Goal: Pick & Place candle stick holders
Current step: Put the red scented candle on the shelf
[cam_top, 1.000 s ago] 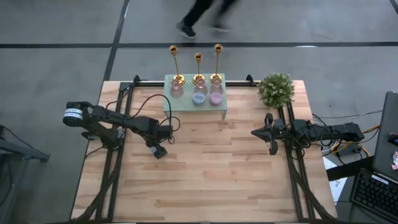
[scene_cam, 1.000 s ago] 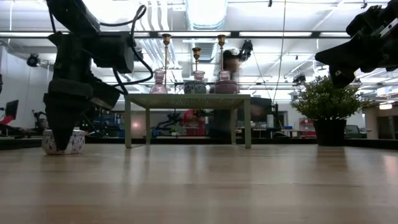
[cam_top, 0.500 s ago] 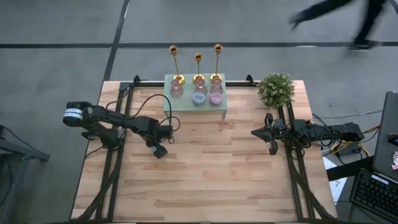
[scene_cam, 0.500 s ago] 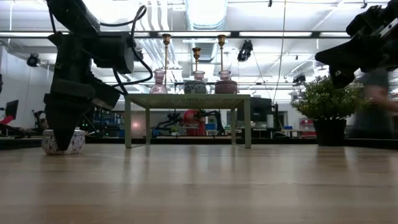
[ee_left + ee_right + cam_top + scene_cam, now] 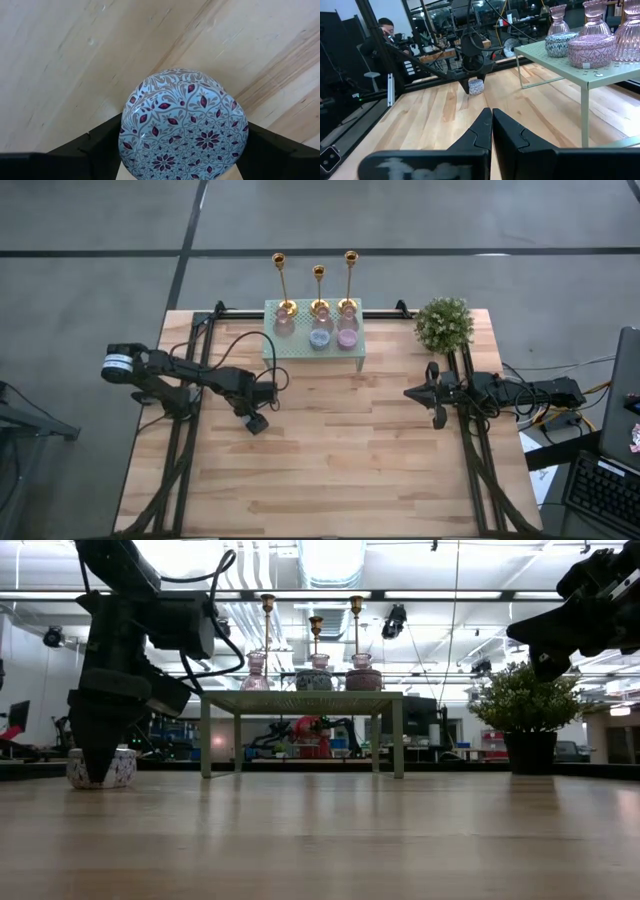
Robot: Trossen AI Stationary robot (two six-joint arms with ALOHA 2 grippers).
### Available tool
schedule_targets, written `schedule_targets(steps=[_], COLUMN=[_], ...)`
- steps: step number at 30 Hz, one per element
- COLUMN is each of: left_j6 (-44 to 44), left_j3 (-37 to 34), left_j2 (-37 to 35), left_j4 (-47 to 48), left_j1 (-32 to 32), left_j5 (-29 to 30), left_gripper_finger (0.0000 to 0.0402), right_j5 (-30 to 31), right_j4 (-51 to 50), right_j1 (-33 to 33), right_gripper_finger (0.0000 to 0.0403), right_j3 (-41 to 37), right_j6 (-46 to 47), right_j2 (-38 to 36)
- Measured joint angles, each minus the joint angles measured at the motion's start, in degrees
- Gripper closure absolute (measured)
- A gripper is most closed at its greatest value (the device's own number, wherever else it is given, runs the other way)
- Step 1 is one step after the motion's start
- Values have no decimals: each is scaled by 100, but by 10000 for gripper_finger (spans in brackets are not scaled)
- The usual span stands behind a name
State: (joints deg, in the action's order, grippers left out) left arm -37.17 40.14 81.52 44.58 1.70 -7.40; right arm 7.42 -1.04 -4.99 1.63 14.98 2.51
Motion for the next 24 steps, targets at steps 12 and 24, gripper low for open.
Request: schedule_targets(steps=[12,24], left_j6=[-85,-113], left_j3=[101,755], left_j2=[-2,-117], left_j4=[153,838], left_j1=[2,6], left_j5=[-15,-19], left_gripper_finger=[90,90], right_j5=[2,2], right_j4=[0,0], right_j1=[1,2], right_gripper_finger=[394,394], right_j3=[0,0], right_j6=[0,0], right_j2=[0,0])
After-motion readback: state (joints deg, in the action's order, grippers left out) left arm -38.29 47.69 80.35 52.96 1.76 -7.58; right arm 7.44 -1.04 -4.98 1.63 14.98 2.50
